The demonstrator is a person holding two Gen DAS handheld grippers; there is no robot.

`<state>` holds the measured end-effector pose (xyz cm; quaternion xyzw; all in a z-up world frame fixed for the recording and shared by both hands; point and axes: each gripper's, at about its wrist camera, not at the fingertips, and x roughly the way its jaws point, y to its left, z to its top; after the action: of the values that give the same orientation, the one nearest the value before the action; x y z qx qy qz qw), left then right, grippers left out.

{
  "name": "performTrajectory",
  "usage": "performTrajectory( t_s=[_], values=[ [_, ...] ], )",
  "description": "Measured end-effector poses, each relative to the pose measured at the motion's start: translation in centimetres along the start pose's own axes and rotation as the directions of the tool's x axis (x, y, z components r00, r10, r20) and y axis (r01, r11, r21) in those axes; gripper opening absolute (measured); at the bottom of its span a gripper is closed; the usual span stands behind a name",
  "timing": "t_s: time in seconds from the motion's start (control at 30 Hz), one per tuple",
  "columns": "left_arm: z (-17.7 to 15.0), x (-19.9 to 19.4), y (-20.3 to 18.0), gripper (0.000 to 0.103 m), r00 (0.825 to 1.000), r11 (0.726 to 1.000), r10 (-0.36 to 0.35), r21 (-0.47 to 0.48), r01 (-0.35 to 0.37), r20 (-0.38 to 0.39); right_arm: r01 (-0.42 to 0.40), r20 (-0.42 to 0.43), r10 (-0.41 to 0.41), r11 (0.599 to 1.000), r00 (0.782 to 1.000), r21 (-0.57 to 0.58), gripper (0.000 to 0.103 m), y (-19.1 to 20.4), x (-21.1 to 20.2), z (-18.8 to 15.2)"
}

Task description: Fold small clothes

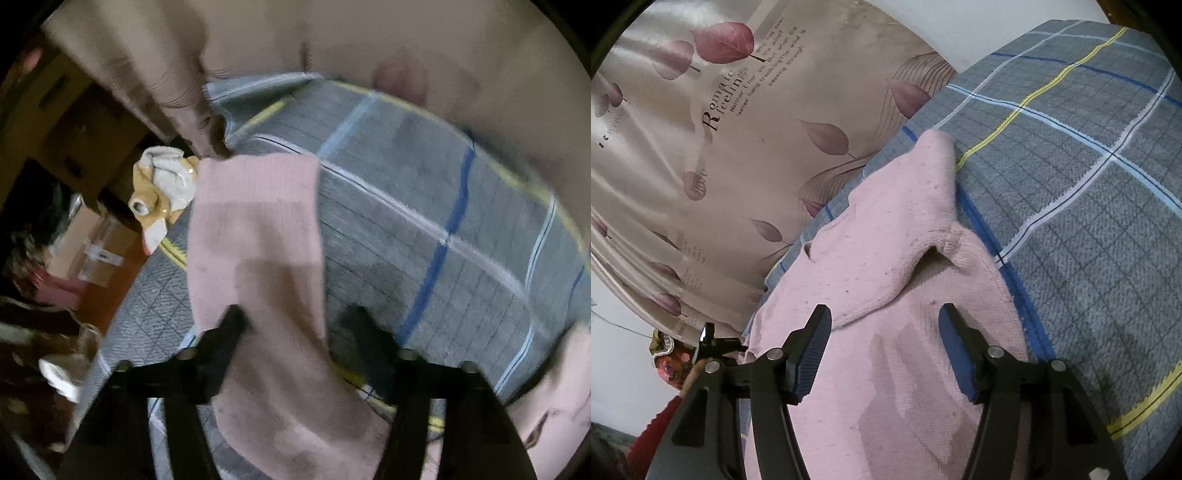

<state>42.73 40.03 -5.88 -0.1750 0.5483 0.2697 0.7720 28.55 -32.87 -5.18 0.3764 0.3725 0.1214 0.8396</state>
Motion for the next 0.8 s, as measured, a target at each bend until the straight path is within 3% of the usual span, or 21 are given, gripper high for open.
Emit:
performTrajectory(
  t_s=[0.03, 0.07, 0.13, 0.2, 0.23, 0.27, 0.33, 0.37, 0.43, 0.5, 0.57, 0.67, 0.73, 0.77, 0.8],
  values=[
    [0.0, -0.1, 0.7, 0.027, 1.0, 1.0, 0.008, -0.013, -0.008, 0.023, -0.002, 0.001, 0.002, 1.0, 1.0, 0.001, 0.058, 0.0, 0.0, 0.0],
    [-0.1, -0.3, 1.3, 0.019, 0.999, 1.0, -0.006, -0.028, 0.007, 0.037, -0.006, 0.002, 0.006, 1.0, 1.0, 0.003, 0.058, 0.0, -0.1, 0.0],
    [-0.5, -0.9, 2.5, 0.014, 0.996, 0.994, -0.068, -0.085, 0.072, 0.05, -0.009, 0.004, 0.009, 1.0, 1.0, 0.003, 0.058, 0.0, -0.1, -0.1],
    [-1.0, -2.3, 4.7, 0.013, 0.974, 0.957, -0.202, -0.193, 0.218, 0.099, -0.01, 0.004, 0.01, 1.0, 1.0, 0.003, 0.058, 0.0, -0.1, 0.0],
    [-1.2, -3.5, 5.1, 0.013, 0.956, 0.934, -0.254, -0.219, 0.283, 0.148, -0.009, 0.004, 0.009, 1.0, 1.0, 0.002, 0.058, 0.0, -0.1, 0.0],
    [-1.6, -6.0, 5.1, 0.013, 0.923, 0.913, -0.301, -0.208, 0.352, 0.24, -0.01, 0.004, 0.01, 1.0, 1.0, 0.002, 0.059, 0.0, -0.1, -0.1],
    [-2.2, -10.2, 3.3, 0.013, 0.879, 0.914, -0.336, -0.11, 0.392, 0.34, -0.013, 0.005, 0.013, 1.0, 1.0, 0.004, 0.059, 0.0, -0.2, 0.0],
    [-2.7, -13.3, 1.4, 0.013, 0.846, 0.912, -0.37, -0.022, 0.409, 0.385, -0.015, 0.006, 0.015, 1.0, 1.0, 0.005, 0.059, 0.0, -0.2, 0.0],
    [-3.4, -17.2, -1.4, 0.013, 0.789, 0.879, -0.46, 0.086, 0.469, 0.406, -0.018, 0.009, 0.018, 1.0, 1.0, 0.007, 0.059, 0.0, -0.2, 0.0],
    [-4.8, -21.3, -6.2, 0.013, 0.725, 0.825, -0.563, 0.217, 0.522, 0.396, -0.021, 0.011, 0.021, 1.0, 1.0, 0.009, 0.059, 0.0, -0.3, 0.0],
    [-6.6, -24.3, -11.2, 0.013, 0.679, 0.771, -0.635, 0.341, 0.537, 0.367, -0.029, 0.016, 0.029, 0.999, 0.999, 0.015, 0.059, -0.1, -0.5, -0.1],
    [-11.0, -26.9, -19.4, 0.013, 0.607, 0.647, -0.748, 0.493, 0.581, 0.267, -0.045, 0.022, 0.044, 0.999, 0.999, 0.022, 0.059, -0.3, -0.7, -0.1],
    [-14.9, -27.3, -24.5, 0.013, 0.553, 0.542, -0.815, 0.565, 0.622, 0.172, -0.05, 0.023, 0.049, 0.998, 0.999, 0.024, 0.059, -0.2, -0.8, -0.1],
    [-16.7, -26.6, -26.8, 0.014, 0.543, 0.502, -0.829, 0.602, 0.621, 0.132, -0.055, 0.024, 0.054, 0.998, 0.998, 0.026, 0.059, -0.3, -0.9, -0.1],
    [-19.4, -25.7, -29.8, 0.014, 0.549, 0.463, -0.831, 0.654, 0.599, 0.086, -0.06, 0.025, 0.059, 0.998, 0.998, 0.028, 0.059, -0.3, -0.9, -0.1]
  ],
)
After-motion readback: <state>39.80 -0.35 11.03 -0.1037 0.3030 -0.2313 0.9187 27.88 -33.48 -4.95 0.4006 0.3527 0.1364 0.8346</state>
